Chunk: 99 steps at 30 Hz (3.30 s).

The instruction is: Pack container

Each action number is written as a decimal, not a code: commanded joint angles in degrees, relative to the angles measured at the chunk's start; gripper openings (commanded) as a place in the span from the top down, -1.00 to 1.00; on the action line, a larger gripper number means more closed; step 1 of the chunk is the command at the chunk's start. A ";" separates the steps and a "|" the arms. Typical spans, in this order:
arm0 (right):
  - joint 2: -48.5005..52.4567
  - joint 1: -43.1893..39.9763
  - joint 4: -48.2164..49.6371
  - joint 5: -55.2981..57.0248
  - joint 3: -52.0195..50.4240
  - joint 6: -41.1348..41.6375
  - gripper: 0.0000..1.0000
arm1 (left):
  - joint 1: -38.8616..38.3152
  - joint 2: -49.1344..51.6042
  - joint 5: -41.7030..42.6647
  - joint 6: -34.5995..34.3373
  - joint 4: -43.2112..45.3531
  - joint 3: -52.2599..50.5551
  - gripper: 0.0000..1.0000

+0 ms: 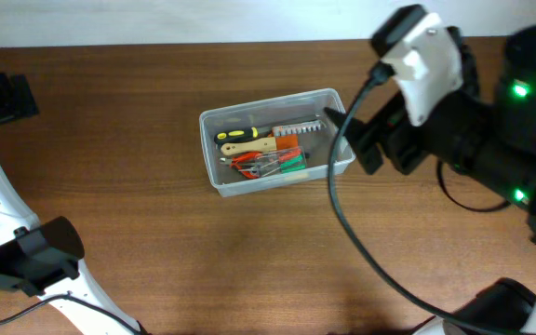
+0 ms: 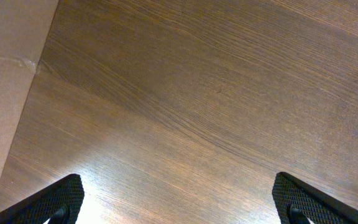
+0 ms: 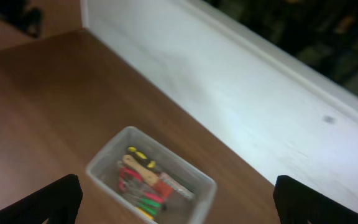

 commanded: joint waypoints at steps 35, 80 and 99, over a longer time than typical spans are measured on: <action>-72.96 -20.94 39.95 -0.17 -97.66 20.76 -0.97 | 0.26 0.57 0.44 -0.55 0.13 0.11 -0.98; -94.95 -35.26 64.00 -5.51 -153.59 20.74 -0.97 | 0.26 0.57 0.44 -0.55 0.13 0.11 -0.98; -94.95 -35.26 64.00 -5.51 -153.59 20.74 -0.97 | 0.24 0.57 0.44 -0.55 0.13 0.11 -0.98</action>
